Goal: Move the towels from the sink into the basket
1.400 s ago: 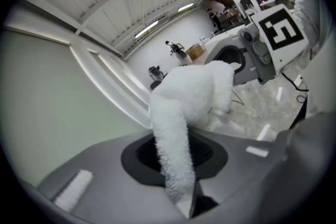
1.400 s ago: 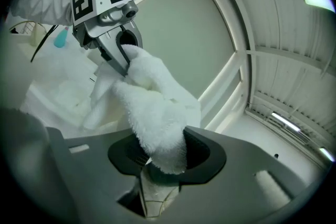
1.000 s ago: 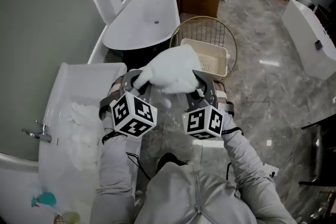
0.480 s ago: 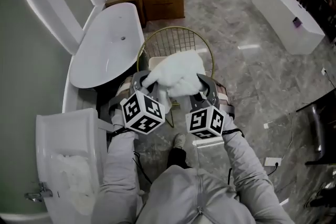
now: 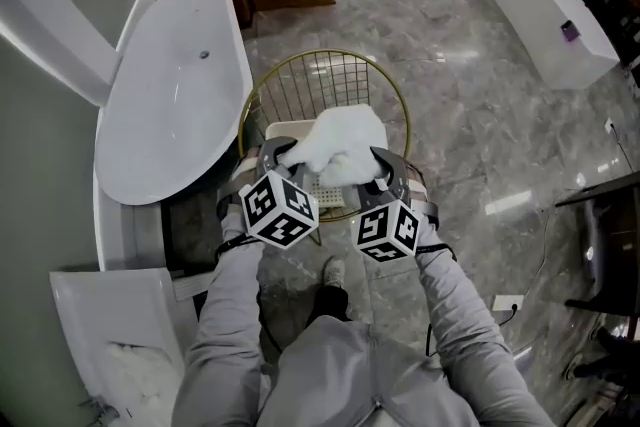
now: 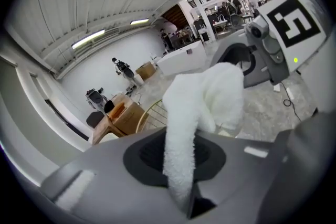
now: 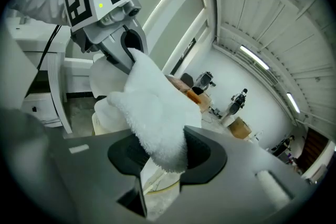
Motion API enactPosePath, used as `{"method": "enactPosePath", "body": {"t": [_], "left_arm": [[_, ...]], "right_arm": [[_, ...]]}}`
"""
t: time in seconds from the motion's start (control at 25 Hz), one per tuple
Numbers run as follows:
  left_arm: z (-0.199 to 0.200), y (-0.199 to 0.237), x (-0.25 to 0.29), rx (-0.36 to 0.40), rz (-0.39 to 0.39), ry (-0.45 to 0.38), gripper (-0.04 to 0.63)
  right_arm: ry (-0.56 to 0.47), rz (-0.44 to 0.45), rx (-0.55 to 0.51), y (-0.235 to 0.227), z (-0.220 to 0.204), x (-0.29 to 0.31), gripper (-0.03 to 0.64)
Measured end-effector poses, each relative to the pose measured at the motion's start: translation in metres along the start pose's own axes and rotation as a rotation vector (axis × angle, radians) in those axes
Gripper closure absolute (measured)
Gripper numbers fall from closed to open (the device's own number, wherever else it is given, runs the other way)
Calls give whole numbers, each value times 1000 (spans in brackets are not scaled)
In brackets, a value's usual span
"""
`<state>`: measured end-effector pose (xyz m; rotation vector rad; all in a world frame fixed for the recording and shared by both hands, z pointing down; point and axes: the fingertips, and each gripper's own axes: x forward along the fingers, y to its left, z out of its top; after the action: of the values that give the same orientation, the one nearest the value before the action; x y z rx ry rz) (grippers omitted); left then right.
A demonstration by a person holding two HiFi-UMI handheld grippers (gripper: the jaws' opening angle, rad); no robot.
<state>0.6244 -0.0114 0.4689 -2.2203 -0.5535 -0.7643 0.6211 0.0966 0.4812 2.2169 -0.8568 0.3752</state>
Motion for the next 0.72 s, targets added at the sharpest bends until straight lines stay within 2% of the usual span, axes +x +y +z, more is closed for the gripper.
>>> {"method": "enactPosePath", "body": {"t": [0.2, 0.28, 0.36, 0.52, 0.72], "left_arm": [[-29, -10, 60, -48, -161, 28, 478], [-43, -22, 78, -71, -238, 71, 380], [-53, -31, 88, -86, -282, 105, 270], [-64, -30, 91, -99, -284, 121, 267], [-65, -26, 87, -98, -273, 124, 267]], "right_arm": [[148, 125, 37, 18, -36, 60, 474], [227, 186, 61, 27, -57, 76, 438], [270, 222, 89, 30, -72, 84, 414], [275, 212, 135, 23, -76, 89, 414], [260, 201, 128, 23, -68, 85, 414]]}}
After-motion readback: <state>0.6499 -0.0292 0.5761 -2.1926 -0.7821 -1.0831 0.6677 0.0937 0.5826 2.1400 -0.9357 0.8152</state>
